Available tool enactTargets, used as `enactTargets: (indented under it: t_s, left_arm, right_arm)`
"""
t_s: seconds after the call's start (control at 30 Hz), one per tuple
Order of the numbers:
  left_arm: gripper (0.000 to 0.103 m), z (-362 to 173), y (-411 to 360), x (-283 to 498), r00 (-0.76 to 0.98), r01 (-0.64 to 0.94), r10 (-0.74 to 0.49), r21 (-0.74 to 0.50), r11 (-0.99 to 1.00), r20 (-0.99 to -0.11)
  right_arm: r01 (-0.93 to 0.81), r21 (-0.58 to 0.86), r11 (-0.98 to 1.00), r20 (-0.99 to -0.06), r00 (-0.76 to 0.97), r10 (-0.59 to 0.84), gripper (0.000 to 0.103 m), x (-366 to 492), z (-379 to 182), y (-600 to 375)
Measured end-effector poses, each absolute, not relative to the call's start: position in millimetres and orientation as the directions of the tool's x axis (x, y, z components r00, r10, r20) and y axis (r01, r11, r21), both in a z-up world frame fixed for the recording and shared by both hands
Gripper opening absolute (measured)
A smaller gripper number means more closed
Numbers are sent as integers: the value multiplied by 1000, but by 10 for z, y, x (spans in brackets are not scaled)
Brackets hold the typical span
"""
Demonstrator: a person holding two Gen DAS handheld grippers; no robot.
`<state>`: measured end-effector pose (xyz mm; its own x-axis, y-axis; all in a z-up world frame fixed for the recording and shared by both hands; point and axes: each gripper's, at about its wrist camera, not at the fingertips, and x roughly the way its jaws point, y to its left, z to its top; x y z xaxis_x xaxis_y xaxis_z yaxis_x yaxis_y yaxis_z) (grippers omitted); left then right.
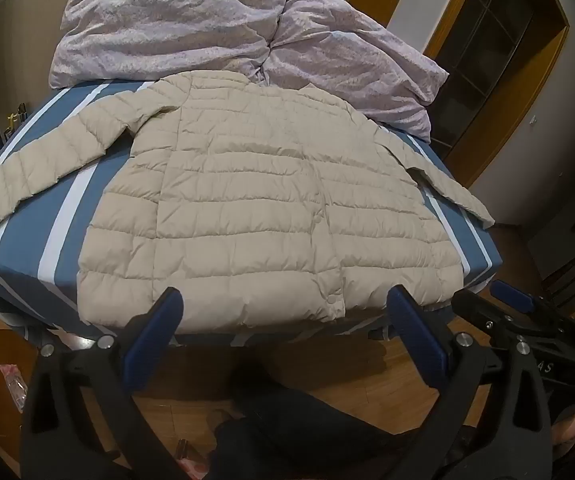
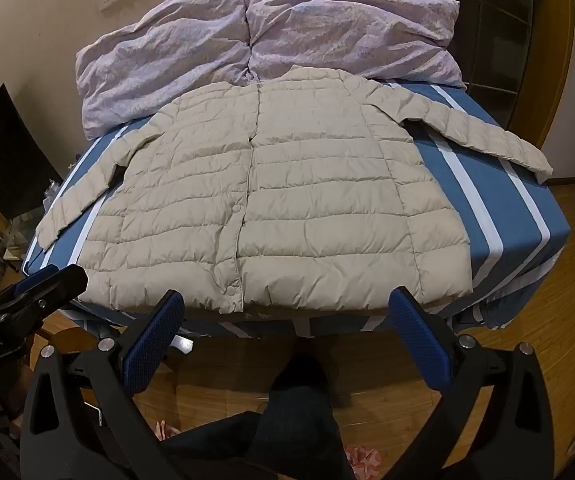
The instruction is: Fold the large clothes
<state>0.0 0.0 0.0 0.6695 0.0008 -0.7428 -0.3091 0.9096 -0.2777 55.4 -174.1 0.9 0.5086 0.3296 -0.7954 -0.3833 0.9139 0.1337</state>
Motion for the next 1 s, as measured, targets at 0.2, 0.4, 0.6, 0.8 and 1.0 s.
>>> enactTargets:
  t_s: [0.2,0.4,0.6,0.8,1.0]
  left_arm:
    - [101,6,-3,-5,669,-311,3,-276,910,-743]
    - [101,0,0,0,668,-310,0,-278,909,-744]
    - [101,0,0,0,667,-310,-1,-279,909,-745]
    - [101,-1,0,-1,666,-310,-1,-278,909,-746]
    - [101,-2,1,2,664,-312,-2,-279,908,-748]
  right_arm:
    - [-383,133,914,-797,507,329,102,573,8,-1751]
    - [-382,133,915,-795,510,329,102,571,12,-1755]
    - [-382,134,914,-795,509,329,102,578,13,-1761]
    - [-383,134,914,-796,507,330,102,598,7,-1771]
    - [-386,133,913,-797,506,330,102,582,4,-1745]
